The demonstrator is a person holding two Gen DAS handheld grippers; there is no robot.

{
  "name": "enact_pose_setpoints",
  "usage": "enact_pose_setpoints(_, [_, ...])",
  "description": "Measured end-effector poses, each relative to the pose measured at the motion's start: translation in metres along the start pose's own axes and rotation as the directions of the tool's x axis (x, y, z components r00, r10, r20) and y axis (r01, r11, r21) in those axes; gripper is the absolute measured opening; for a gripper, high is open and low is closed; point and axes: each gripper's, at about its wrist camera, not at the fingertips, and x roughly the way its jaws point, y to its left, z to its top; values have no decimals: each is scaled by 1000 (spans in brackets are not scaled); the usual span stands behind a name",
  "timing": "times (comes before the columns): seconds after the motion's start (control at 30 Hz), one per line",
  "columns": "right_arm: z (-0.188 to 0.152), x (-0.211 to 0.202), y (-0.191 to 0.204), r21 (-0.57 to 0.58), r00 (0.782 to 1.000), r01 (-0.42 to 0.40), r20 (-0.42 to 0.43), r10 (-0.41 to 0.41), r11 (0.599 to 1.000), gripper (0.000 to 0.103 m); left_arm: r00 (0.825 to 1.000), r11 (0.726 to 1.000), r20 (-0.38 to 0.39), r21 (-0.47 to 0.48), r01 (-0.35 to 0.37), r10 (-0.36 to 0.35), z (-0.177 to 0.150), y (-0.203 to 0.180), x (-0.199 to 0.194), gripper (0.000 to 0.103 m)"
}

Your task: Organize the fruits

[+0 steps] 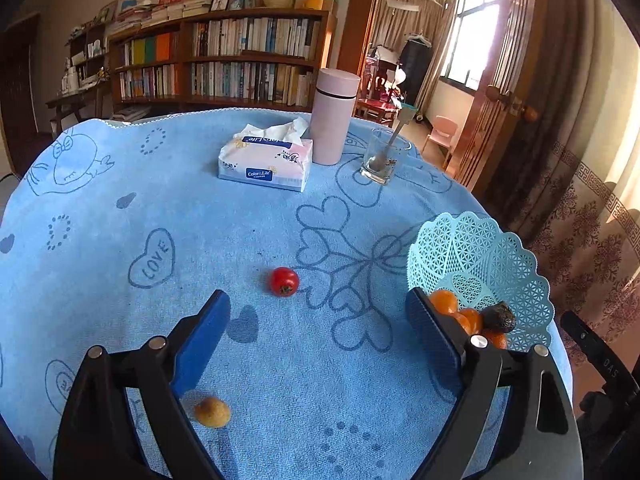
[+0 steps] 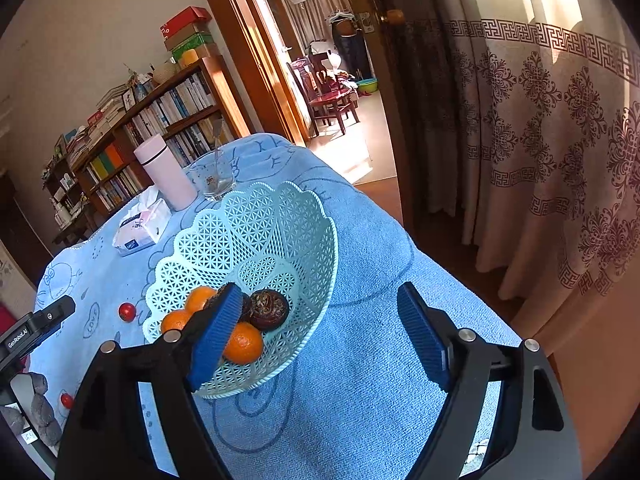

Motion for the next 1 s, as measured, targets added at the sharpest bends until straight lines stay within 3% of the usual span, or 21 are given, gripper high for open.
enact_pose_setpoints(0.53, [-9, 8, 39, -59, 997, -67, -38, 64, 996, 82, 982, 971, -14, -146, -187, 187, -25, 105, -34, 88])
enact_pose_setpoints(0.63, [-11, 12, 45, -70, 996, -76, -51, 72, 995, 82, 982, 968, -42, -166, -190, 186, -34, 111, -30, 88])
enact_pose_setpoints(0.77, [-12, 14, 48, -76, 995, -82, -62, 78, 994, 82, 990, 980, -71, -148, -134, 124, -47, 93, -20, 88])
enact_pose_setpoints(0.83, [-12, 13, 49, -77, 995, -80, -60, 76, 994, 82, 990, 987, -112, -128, -98, 83, -59, 81, -11, 70])
enact_pose_setpoints(0.93, [-11, 14, 45, -69, 996, -72, -56, 68, 995, 82, 980, 993, -191, -99, -70, 50, -78, 66, 6, 52])
enact_pose_setpoints(1.0, [-10, 13, 40, -60, 996, -68, -55, 64, 996, 82, 974, 994, -222, -87, -70, 49, -86, 61, 15, 46])
